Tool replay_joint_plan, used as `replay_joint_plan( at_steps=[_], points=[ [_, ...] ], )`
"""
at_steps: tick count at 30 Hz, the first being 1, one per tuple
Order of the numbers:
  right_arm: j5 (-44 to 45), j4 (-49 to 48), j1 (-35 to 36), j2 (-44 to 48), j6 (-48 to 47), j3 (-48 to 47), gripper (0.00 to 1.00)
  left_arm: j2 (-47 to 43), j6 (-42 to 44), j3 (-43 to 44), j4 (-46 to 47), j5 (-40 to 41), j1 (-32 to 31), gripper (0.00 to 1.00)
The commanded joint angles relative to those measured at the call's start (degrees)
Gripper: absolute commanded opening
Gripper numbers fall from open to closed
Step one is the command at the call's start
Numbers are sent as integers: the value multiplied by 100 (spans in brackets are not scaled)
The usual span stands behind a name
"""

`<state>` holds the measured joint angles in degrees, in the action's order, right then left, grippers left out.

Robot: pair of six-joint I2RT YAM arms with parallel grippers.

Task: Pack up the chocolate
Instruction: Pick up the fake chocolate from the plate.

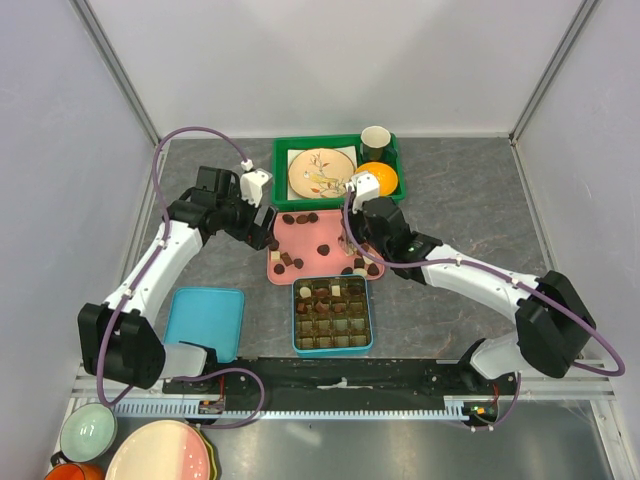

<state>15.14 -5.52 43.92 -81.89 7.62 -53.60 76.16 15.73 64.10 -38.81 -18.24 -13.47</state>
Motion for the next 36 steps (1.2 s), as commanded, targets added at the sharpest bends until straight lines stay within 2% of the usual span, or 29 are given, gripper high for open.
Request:
replay_joint_plan(
  at_steps=[1, 12, 25, 36],
  points=[
    [7, -152, -6, 217, 143, 61, 40, -180, 203, -2, 189, 40, 29, 99],
    [112, -107, 11, 314, 240, 210, 41, -207, 220, 59, 163, -66, 38, 99],
    [279, -336, 20, 182, 170, 245, 49, -277, 264, 59, 145, -127, 29, 99],
    [412, -450, 20, -196, 126, 166, 48, -303, 291, 42, 145, -136, 29, 99]
  ],
)
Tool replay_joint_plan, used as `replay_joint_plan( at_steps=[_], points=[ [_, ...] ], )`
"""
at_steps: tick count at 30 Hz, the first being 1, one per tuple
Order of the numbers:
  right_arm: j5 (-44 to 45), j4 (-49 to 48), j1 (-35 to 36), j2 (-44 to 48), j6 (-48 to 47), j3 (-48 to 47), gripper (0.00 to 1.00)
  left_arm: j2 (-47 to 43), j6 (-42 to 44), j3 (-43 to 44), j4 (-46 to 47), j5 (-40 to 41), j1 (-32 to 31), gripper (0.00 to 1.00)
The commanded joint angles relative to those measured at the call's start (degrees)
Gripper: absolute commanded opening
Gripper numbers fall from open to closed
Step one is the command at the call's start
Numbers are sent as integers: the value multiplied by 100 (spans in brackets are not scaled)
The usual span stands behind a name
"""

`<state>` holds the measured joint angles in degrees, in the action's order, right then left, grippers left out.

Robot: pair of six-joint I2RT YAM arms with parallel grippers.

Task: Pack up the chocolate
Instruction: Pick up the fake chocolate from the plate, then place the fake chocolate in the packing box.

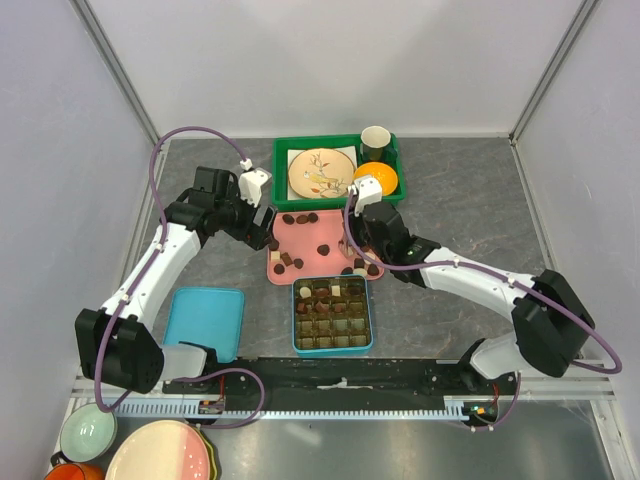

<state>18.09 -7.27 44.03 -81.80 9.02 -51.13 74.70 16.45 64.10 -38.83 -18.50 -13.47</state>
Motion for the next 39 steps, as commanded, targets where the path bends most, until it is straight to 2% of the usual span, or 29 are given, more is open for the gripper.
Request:
replay_joint_plan(
  at_steps=[1, 6, 9, 13, 20, 27, 32, 39],
  points=[
    [55, -284, 0, -240, 12, -90, 48, -175, 219, 42, 156, -110, 38, 99],
    [-103, -328, 71, -337, 74, -81, 47, -175, 254, 42, 156, -66, 29, 99],
    [-104, -293, 88, -319, 91, -63, 42, -175, 254, 42, 148, -66, 29, 99],
    [-86, -249, 97, -196, 48, -116, 27, -166, 245, 33, 156, -75, 38, 99],
    [-130, -214, 88, 523, -268, -256, 22, -122, 289, -116, 244, 31, 82, 99],
    [-630, 709, 106, 1429, -287, -397, 19, 62, 341, -187, 384, 13, 152, 99],
    [-1157, 1840, 123, 2141, -146, -309, 19, 343, 315, -222, 481, -75, 187, 99],
    [-1712, 2546, 351, 2748, 249, -134, 19, 502, 219, -275, 561, -92, 196, 98]
  ],
)
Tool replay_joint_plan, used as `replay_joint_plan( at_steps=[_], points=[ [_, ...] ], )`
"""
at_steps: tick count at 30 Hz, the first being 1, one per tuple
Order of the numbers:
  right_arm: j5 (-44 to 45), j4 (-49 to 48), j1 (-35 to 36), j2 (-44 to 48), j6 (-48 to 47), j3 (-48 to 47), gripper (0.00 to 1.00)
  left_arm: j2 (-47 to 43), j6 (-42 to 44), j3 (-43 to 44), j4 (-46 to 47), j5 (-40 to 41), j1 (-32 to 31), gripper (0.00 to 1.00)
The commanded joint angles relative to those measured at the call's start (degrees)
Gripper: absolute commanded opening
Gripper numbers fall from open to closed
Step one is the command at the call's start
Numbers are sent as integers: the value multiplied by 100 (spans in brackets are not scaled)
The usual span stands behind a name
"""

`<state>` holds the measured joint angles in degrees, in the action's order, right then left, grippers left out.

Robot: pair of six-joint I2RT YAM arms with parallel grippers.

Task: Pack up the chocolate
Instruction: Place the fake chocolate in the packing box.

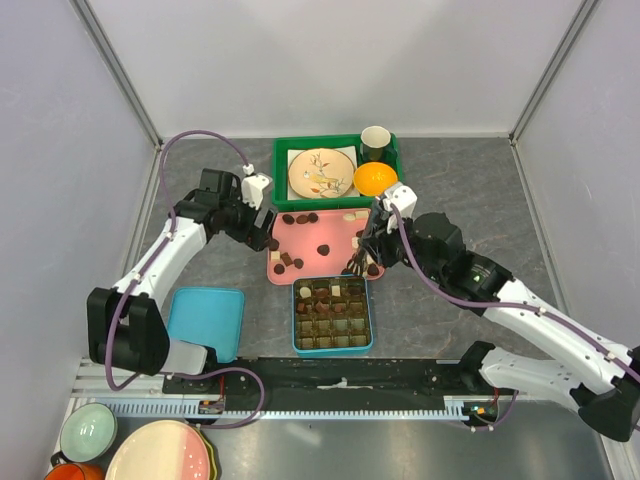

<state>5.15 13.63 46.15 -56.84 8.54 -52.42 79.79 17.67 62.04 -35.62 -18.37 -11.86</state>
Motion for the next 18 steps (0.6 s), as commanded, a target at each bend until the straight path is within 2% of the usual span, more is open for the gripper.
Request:
replay_joint_plan(
  at_steps=[1, 15, 18],
  points=[
    [-435, 465, 218, 304, 367, 39, 19, -25, 87, -95, 248, -88, 34, 98],
    [-67, -70, 474, 112, 316, 760, 20, -692, 43, -263, 37, 62, 34, 99],
    [-31, -150, 474, 103, 359, 839, 25, -772, 52, -210, -33, 79, 34, 99]
  ],
)
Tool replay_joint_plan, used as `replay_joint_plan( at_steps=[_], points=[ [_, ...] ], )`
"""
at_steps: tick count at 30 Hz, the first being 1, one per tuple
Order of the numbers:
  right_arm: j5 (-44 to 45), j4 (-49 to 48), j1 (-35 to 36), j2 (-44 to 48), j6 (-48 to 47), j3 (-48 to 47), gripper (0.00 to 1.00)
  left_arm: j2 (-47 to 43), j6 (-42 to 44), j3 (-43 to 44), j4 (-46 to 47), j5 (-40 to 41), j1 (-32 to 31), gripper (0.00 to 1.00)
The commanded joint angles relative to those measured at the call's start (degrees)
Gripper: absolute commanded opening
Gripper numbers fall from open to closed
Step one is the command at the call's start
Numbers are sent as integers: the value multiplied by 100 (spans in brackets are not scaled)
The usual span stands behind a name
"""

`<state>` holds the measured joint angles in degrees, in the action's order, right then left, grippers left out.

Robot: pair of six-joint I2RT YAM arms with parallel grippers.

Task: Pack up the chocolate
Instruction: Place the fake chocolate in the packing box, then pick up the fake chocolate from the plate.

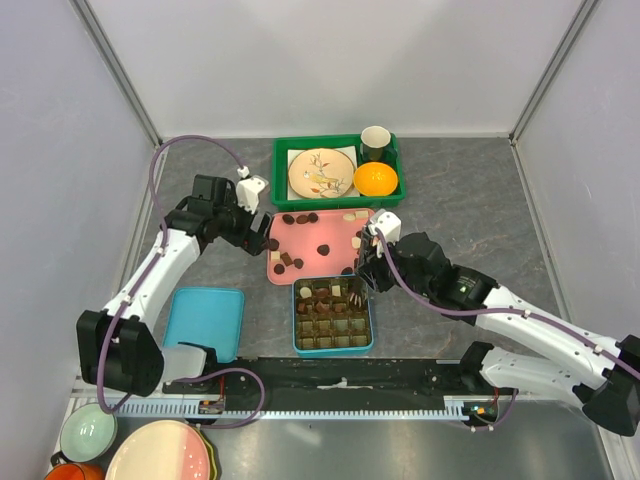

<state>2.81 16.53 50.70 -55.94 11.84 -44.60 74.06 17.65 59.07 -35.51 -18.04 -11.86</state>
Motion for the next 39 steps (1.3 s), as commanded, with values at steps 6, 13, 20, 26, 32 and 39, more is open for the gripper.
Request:
replay_joint_plan(
  at_steps=[6, 13, 20, 26, 32, 39],
  points=[
    [246, -414, 54, 39, 82, -4, 43, -349, 54, 105, -132, 64, 34, 99],
    [475, -107, 63, 101, -137, -497, 48, -551, 63, 131, -228, 73, 34, 99],
    [852, -536, 63, -12, -278, -866, 34, -718, 46, 140, -273, 55, 104, 99],
    [1512, -1564, 63, -626, -612, -919, 28, -744, 37, 122, -290, 11, 210, 99],
    [1389, -2646, 54, -1672, -691, -1077, 27, -753, 72, 166, -316, 3, 272, 99],
    [1301, -3498, -60, -2552, -604, -1130, 38, -727, 168, 166, -317, 20, 351, 99]
  ],
)
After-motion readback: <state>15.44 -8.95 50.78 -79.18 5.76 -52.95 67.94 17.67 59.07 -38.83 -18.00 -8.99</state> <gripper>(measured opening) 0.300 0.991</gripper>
